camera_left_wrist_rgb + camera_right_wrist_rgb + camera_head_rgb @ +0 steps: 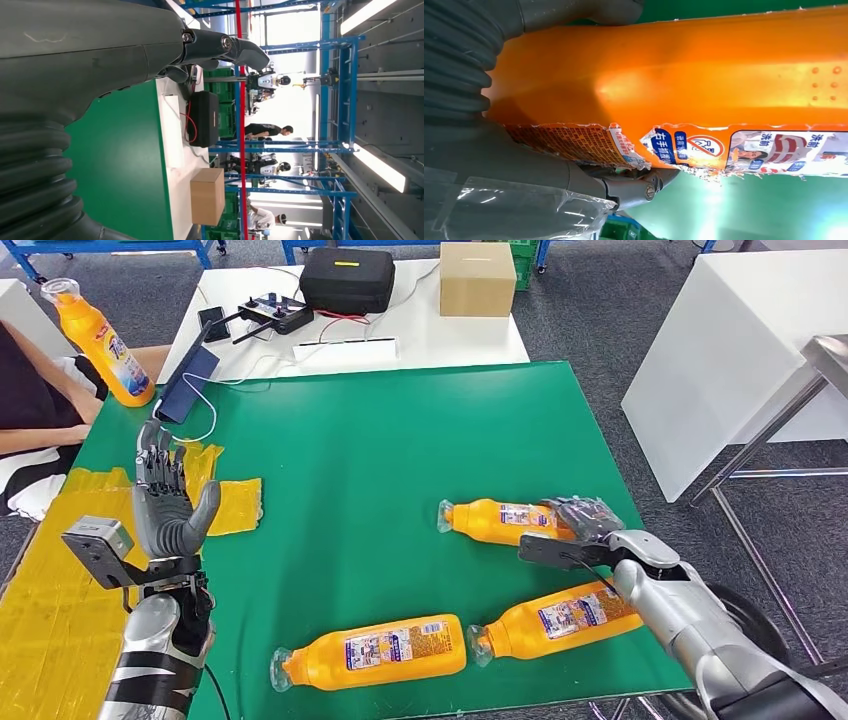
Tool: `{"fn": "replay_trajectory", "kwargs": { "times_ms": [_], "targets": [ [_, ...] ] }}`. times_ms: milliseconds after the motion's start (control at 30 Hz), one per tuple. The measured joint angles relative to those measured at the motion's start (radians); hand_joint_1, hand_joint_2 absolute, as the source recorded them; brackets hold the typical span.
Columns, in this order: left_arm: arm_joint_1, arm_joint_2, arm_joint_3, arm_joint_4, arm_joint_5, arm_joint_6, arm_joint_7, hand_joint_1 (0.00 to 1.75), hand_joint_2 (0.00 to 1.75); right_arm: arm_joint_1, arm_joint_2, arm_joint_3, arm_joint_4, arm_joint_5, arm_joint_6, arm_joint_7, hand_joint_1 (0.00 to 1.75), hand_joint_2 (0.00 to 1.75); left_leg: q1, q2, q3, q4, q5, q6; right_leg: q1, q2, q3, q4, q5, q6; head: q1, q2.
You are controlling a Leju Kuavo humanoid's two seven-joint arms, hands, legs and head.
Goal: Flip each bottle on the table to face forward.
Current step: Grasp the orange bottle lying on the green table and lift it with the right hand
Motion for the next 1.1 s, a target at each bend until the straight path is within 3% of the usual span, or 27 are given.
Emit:
{"fn": "replay_trajectory", "kwargs": {
  "times_ms": [200, 333, 500, 600, 733, 900, 1100],
  "targets": [
    [0.000, 0.000, 0.000, 0.000, 0.000, 0.000, 0.000, 0.00, 1.75, -0.002, 0.033, -0.003, 0.015, 0.006, -0.029, 0.001, 1.75, 1.75, 0.000, 0.000, 0.000, 0.000, 0.000, 0.000, 0.000, 0.000, 0.000, 0.000, 0.000, 0.000, 0.000, 0.000],
    [0.004, 0.000, 0.001, -0.002, -0.004, 0.000, 0.009, 0.00, 1.75, 0.014, 0.070, -0.031, 0.014, 0.034, -0.148, 0.018, 1.75, 1.75, 0.000, 0.000, -0.001, 0.000, 0.000, 0.000, 0.000, 0.000, 0.000, 0.000, 0.000, 0.000, 0.000, 0.000],
    [0.026, -0.001, -0.013, -0.019, -0.059, -0.016, 0.047, 0.00, 1.75, 0.101, 0.173, -0.162, -0.123, 0.030, -0.363, 0.026, 1.75, 1.75, 0.001, 0.000, -0.002, 0.000, 0.000, 0.000, 0.000, 0.000, -0.002, 0.000, 0.000, 0.000, 0.000, 0.000],
    [0.031, -0.001, -0.046, -0.020, -0.095, -0.023, 0.066, 0.00, 1.75, 0.162, 0.246, -0.266, -0.265, -0.010, -0.415, 0.002, 1.75, 1.75, 0.001, -0.001, -0.003, 0.000, 0.000, 0.000, 0.001, -0.001, -0.003, 0.000, 0.000, 0.000, 0.000, 0.000],
    [0.030, -0.003, -0.080, -0.020, -0.113, -0.029, 0.078, 0.00, 1.75, 0.212, 0.303, -0.352, -0.384, -0.057, -0.426, -0.032, 1.75, 1.75, 0.000, -0.001, -0.004, 0.000, 0.000, -0.001, 0.001, -0.001, -0.003, 0.000, 0.000, 0.000, 0.000, 0.000],
    [-0.003, -0.002, -0.146, 0.002, -0.150, -0.070, 0.113, 0.00, 1.75, 0.275, 0.387, -0.446, -0.499, -0.220, -0.430, -0.135, 1.75, 1.75, -0.001, -0.001, -0.004, 0.000, 0.000, 0.000, 0.000, -0.001, -0.003, 0.000, 0.000, 0.000, 0.000, 0.000],
    [-0.071, -0.004, -0.253, 0.053, -0.158, -0.129, 0.135, 0.00, 1.75, 0.302, 0.483, -0.470, -0.544, -0.350, -0.345, -0.183, 1.75, 1.75, 0.000, 0.000, -0.004, 0.000, 0.000, 0.000, 0.000, -0.001, -0.004, 0.000, 0.000, 0.000, 0.000, 0.000]
  ]
}}
